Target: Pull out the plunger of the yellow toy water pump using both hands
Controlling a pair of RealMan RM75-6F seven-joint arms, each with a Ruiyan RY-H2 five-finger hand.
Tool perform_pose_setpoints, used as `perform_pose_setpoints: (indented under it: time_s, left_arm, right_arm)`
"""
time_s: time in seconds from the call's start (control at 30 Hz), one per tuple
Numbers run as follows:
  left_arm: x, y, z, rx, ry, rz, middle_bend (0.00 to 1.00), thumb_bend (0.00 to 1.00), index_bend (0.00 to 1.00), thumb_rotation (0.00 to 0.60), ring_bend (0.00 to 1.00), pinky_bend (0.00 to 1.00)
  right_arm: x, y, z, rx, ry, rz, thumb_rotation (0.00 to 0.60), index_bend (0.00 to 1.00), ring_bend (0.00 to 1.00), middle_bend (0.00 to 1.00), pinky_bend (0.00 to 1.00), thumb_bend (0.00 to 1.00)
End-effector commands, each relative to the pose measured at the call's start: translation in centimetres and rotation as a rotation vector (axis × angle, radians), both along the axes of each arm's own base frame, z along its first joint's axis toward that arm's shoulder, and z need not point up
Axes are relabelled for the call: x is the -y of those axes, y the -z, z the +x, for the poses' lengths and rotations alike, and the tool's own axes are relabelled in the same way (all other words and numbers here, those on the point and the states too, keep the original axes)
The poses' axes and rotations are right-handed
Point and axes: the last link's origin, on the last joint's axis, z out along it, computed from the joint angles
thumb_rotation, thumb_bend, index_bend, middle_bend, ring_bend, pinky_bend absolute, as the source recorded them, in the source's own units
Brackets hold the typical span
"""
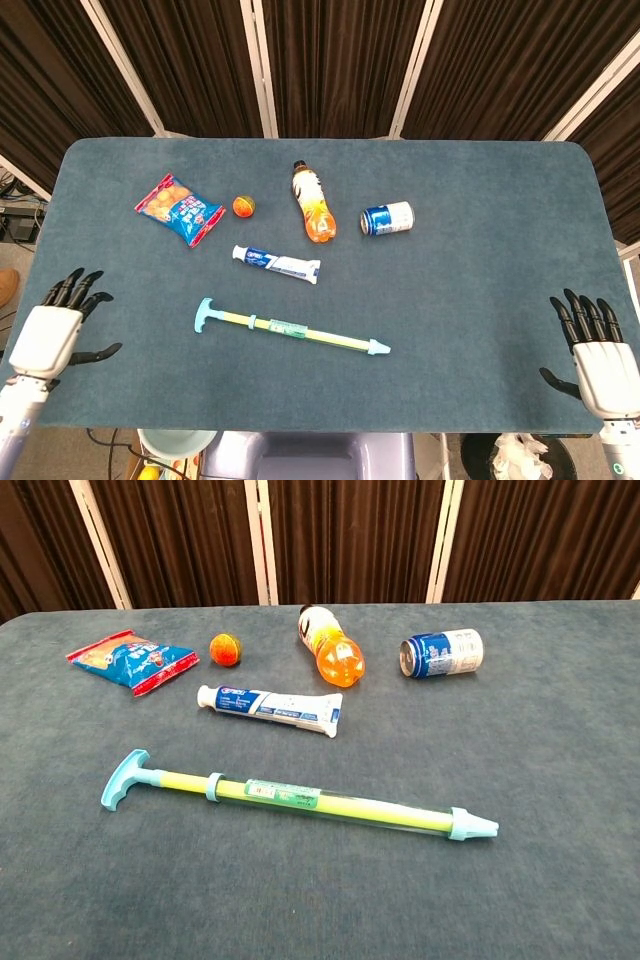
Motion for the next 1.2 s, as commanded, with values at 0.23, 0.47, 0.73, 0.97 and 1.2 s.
perform_pose_setpoints:
  time_s: [0.23, 0.47, 0.73, 0.97, 1.2]
  left_arm:
    - [-4.5, 3.9, 4.1, -0.077, 0.097, -0.081, 0.09, 0.15, 0.41, 0.600, 0.00, 0.16]
    - [-6.3, 7.5, 5.8, -0.117, 0.127, -0.130, 0.09, 0.16, 0.46, 0.600, 0.00, 0.16]
    - [-7.6, 10.8, 7.4, -0.152, 0.143, -0.162, 0.09, 0.19, 0.45, 0.600, 0.00, 0.16]
    - [-8.2, 12.8, 8.2, -0.175, 0.145, -0.194, 0.09, 0.20, 0.45, 0.600, 0.00, 0.16]
    - [-8.3, 14.4, 8.3, -0.195, 0.136, -0.221, 0.09, 0.20, 0.46, 0.600, 0.00, 0.16]
  right_arm:
    - [0.0, 0.0, 0.0, 0.006, 0.000, -0.002, 0.600, 0.06, 0.00, 0.00, 0.00, 0.07]
    - [0.0, -0.1, 0.0, 0.009, -0.003, -0.003, 0.600, 0.06, 0.00, 0.00, 0.00, 0.07]
    - [0.1, -0.1, 0.0, 0.017, -0.002, -0.004, 0.600, 0.06, 0.00, 0.00, 0.00, 0.07]
    - [0.3, -0.1, 0.0, 0.025, 0.000, -0.001, 0.600, 0.06, 0.00, 0.00, 0.00, 0.08]
    - [0.3, 0.0, 0.0, 0.024, -0.001, -0.002, 0.600, 0.06, 0.00, 0.00, 0.00, 0.09]
